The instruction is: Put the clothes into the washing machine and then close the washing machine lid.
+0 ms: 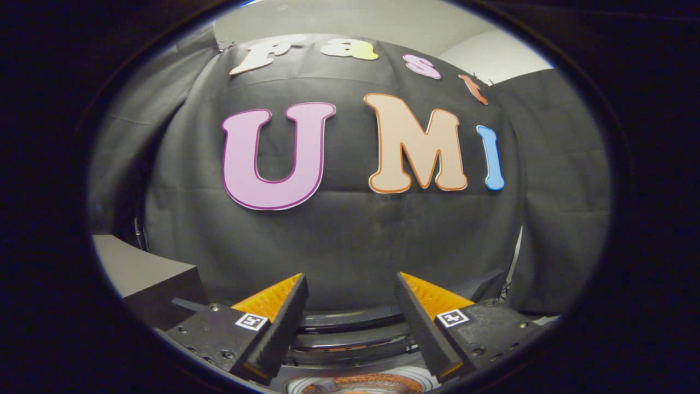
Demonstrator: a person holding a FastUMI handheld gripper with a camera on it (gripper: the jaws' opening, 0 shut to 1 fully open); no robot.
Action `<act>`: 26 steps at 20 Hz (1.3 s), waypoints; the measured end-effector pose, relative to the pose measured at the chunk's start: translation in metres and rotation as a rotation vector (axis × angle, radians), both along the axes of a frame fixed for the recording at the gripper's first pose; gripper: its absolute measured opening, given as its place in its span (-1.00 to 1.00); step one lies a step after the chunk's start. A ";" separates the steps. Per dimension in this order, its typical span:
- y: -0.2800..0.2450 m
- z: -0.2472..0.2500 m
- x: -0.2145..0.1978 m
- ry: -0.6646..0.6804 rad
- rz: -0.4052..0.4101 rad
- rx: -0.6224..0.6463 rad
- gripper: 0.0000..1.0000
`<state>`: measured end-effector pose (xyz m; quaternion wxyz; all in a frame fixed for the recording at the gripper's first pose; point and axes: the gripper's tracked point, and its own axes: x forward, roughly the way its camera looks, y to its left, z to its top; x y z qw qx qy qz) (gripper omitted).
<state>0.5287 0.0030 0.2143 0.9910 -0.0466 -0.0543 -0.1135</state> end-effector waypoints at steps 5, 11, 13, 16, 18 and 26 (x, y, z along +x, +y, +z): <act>0.001 0.005 0.002 -0.053 0.005 0.002 0.93; 0.004 0.005 0.000 -0.054 0.021 -0.002 0.93; 0.004 0.004 -0.002 -0.044 0.024 -0.003 0.93; 0.003 0.003 -0.004 -0.042 0.032 0.001 0.94; 0.002 0.003 -0.006 -0.039 0.028 -0.003 0.95; 0.001 0.000 -0.016 -0.044 0.019 -0.002 0.95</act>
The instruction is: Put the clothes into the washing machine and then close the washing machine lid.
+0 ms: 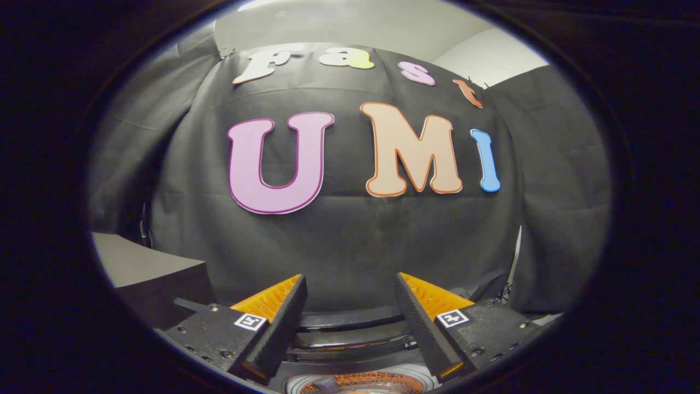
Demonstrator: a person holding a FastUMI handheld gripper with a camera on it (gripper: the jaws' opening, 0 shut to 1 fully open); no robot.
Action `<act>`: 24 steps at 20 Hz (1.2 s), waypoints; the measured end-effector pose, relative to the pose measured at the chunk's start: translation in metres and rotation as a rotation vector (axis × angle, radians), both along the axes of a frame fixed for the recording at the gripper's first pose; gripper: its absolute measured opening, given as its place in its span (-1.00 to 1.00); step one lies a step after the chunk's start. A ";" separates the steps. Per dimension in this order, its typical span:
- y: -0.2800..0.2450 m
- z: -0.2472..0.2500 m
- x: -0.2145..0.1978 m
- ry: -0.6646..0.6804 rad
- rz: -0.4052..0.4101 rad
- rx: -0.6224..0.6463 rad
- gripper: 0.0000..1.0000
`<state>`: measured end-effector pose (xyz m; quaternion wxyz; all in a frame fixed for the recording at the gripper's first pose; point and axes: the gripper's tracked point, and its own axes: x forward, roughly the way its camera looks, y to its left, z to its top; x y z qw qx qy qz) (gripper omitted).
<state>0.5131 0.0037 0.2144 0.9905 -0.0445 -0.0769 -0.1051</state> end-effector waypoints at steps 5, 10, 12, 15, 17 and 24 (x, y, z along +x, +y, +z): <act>-0.001 -0.003 -0.010 0.001 0.003 0.003 0.95; -0.003 -0.013 -0.026 0.017 -0.009 0.008 0.95; -0.003 -0.022 -0.034 0.038 -0.010 -0.004 0.95; -0.007 -0.036 -0.048 0.080 -0.007 0.030 0.95; -0.007 -0.041 -0.058 0.087 0.000 0.048 0.95; -0.005 -0.054 -0.093 0.152 0.012 0.063 0.94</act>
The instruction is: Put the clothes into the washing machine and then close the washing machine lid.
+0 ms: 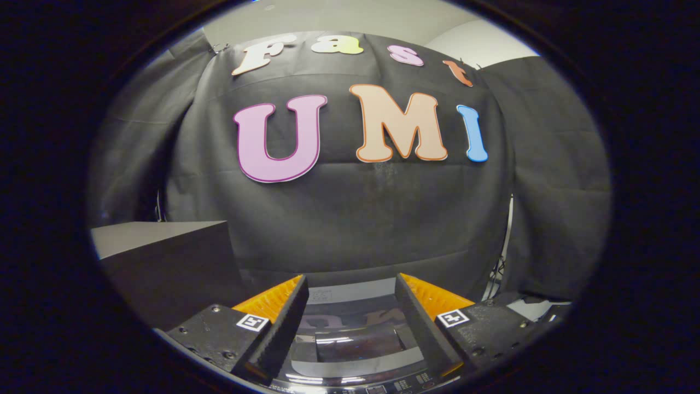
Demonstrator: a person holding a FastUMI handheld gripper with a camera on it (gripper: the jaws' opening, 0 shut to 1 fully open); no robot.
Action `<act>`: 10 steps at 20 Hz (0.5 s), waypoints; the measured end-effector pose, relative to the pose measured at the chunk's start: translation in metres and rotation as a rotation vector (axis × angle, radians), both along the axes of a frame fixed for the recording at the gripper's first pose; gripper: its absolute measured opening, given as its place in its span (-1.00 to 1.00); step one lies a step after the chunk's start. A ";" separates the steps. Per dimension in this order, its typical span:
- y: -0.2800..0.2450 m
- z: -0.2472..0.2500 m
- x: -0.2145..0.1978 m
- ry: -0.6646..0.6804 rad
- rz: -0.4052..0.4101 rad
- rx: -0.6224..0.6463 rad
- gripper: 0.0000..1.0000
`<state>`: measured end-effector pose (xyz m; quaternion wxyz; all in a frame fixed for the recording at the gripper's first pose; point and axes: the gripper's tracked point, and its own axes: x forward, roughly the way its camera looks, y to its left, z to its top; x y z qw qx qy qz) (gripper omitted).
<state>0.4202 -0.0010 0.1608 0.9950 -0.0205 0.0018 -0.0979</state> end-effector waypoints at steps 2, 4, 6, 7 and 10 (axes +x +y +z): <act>0.003 0.005 -0.010 0.002 0.008 -0.011 0.94; 0.003 0.009 -0.021 0.010 0.007 -0.015 0.94; 0.006 0.016 -0.032 0.012 0.015 -0.012 0.94; 0.008 0.019 -0.038 0.010 0.018 -0.015 0.94; 0.009 0.024 -0.057 0.020 0.014 -0.037 0.93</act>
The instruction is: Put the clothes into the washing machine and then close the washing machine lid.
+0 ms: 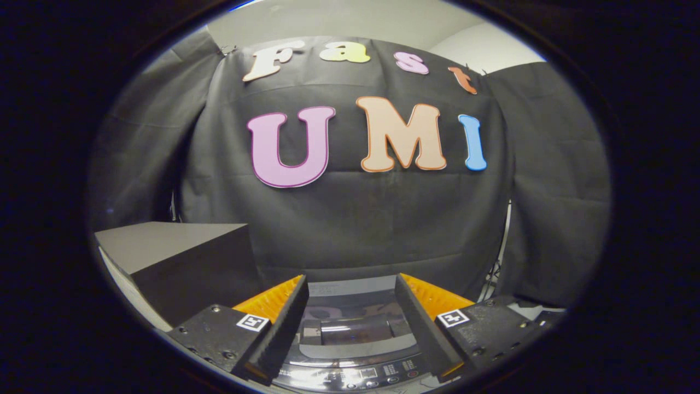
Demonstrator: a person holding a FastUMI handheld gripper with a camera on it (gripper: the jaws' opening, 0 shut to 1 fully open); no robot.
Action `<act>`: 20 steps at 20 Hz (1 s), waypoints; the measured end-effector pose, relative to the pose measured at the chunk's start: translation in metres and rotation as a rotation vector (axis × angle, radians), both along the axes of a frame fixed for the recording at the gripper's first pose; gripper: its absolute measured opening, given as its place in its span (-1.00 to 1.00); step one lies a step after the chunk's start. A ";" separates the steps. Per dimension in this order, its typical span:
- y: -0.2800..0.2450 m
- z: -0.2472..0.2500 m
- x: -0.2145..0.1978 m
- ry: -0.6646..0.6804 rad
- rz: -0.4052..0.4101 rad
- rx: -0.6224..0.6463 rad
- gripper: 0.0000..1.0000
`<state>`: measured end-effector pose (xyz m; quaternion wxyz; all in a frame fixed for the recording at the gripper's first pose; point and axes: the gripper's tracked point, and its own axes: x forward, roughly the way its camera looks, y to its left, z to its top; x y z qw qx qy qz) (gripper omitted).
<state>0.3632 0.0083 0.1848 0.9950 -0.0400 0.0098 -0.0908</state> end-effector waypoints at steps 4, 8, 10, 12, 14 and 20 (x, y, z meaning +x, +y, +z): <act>0.005 0.006 -0.025 0.014 0.001 0.006 0.93; 0.020 0.012 -0.050 0.022 0.043 0.014 0.93; 0.021 0.013 -0.063 0.024 0.038 0.011 0.92; 0.027 0.011 -0.077 0.034 0.048 0.017 0.93; 0.033 0.011 -0.093 0.027 0.063 0.036 0.93; 0.052 0.006 -0.147 -0.011 0.093 -0.003 0.93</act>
